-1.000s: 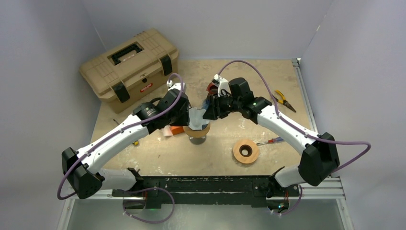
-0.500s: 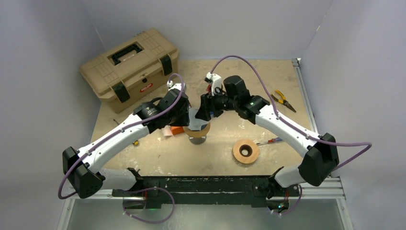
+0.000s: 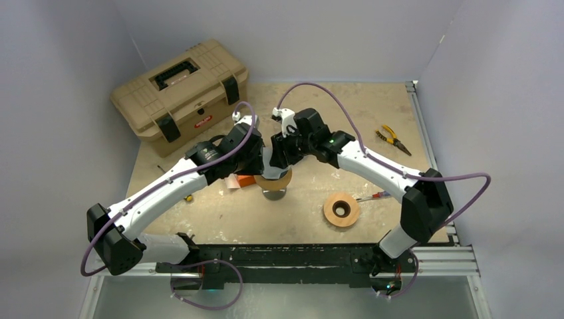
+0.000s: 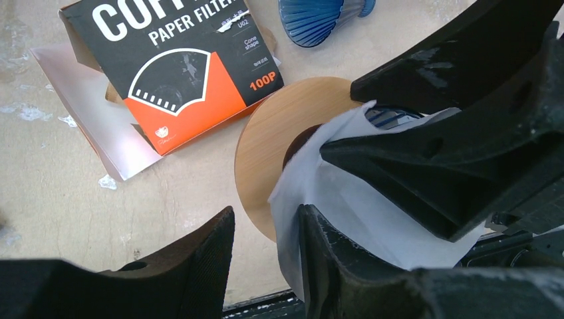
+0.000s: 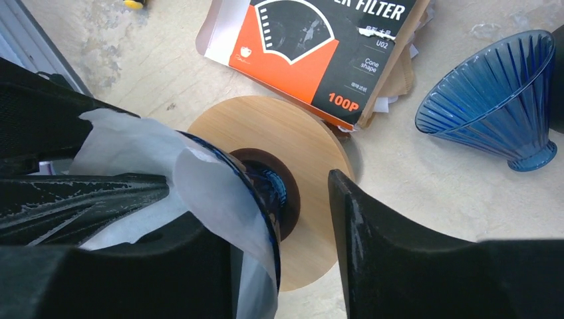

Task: Place the coffee filter in the dripper
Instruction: Place the coffee filter in the coffee dripper.

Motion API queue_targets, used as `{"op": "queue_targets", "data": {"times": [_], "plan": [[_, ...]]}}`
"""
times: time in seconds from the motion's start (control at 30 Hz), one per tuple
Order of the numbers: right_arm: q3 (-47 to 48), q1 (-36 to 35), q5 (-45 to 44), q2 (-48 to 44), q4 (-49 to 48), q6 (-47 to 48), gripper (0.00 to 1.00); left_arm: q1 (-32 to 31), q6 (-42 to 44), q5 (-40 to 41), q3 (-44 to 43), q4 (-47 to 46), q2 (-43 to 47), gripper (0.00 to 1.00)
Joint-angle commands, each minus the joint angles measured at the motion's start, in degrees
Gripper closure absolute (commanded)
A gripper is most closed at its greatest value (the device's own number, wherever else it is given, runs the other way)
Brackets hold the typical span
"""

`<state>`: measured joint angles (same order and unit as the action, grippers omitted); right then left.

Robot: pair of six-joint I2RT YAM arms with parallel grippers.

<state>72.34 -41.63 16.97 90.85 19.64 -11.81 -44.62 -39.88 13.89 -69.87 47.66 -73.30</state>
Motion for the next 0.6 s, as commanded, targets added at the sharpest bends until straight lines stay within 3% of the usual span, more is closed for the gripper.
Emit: {"op": "queue_targets", "data": {"times": [0.0, 0.2, 0.37, 0.47, 0.57], "plan": [[2.1, -0.2, -2.1, 0.4, -0.3, 0.8, 0.53, 0.3, -0.2, -0.1, -0.6, -0.5, 0.2, 0.61], [2.1, -0.5, -2.9, 0.9, 0.1, 0.3, 0.67, 0.3, -0.3, -0.1, -0.6, -0.4, 0.1, 0.61], [2.1, -0.6, -3.6, 0.9, 0.8, 0.5, 0.68, 0.3, -0.4, -0.2, -0.4, -0.5, 0.2, 0.61], [2.3, -0.6, -3.6, 0.1, 1.1, 0.3, 0.62, 0.4, -0.5, -0.3, -0.4, -0.5, 0.3, 0.61], [3.3, -0.6, -3.2, -1.6, 2.7, -0.3, 0.45, 0.3, -0.3, -0.2, -0.6, -0.5, 0.4, 0.61]]}}
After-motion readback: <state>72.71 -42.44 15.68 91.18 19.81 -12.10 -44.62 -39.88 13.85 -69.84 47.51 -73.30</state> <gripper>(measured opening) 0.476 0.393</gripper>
